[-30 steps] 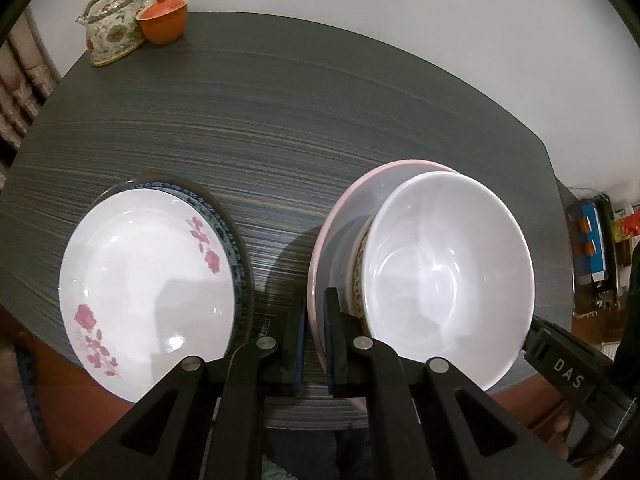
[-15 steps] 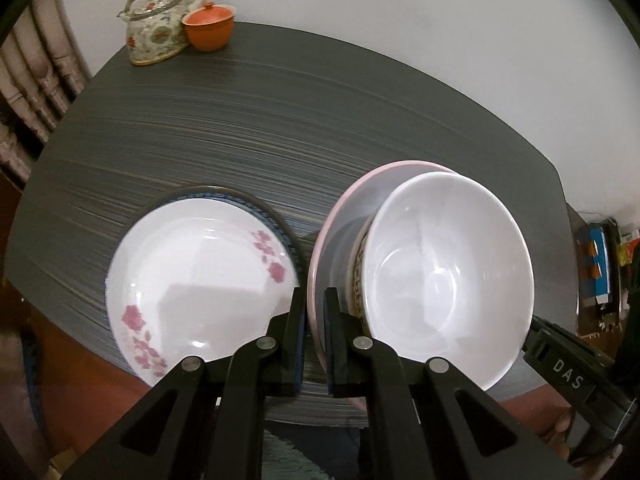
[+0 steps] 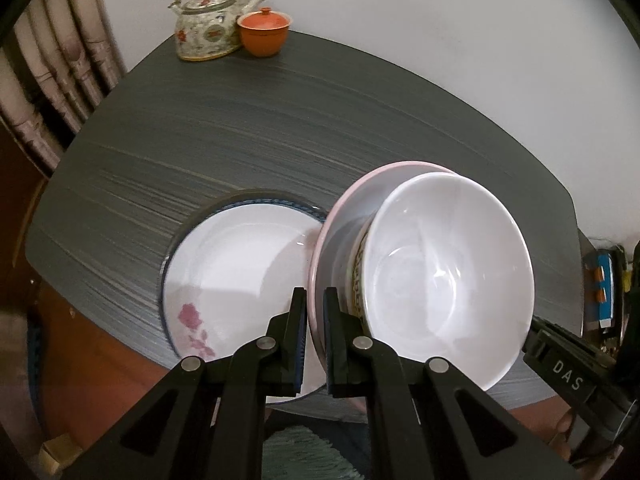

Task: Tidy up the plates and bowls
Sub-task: 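Lift and carry the bowl stack over the plate stack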

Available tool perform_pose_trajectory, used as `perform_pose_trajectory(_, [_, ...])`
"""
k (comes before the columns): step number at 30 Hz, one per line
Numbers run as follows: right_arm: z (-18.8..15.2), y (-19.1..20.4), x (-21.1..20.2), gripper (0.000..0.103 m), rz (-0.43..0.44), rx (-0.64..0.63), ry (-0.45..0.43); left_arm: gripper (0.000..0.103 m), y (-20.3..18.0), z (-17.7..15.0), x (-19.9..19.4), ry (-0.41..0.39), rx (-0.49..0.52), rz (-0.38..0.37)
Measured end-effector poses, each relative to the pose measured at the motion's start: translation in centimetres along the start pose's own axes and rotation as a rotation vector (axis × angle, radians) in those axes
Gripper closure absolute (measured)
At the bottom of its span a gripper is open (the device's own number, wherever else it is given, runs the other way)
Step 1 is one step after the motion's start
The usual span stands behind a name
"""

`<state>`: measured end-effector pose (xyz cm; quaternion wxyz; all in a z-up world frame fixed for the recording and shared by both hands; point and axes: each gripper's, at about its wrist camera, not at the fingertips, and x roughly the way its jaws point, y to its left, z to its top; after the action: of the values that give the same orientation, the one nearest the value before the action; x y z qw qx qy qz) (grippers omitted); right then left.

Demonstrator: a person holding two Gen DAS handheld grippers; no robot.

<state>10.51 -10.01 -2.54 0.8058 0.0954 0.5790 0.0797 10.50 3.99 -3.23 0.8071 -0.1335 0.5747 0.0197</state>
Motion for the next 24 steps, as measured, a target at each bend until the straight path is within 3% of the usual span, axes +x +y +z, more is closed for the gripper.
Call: perform_pose_trajectory(24, [-1.1,4.2,1.6,0.093,0.007,-0.076,0.067,0.099,6.5,-0.5,-0.1,0.002,-0.092,0.033])
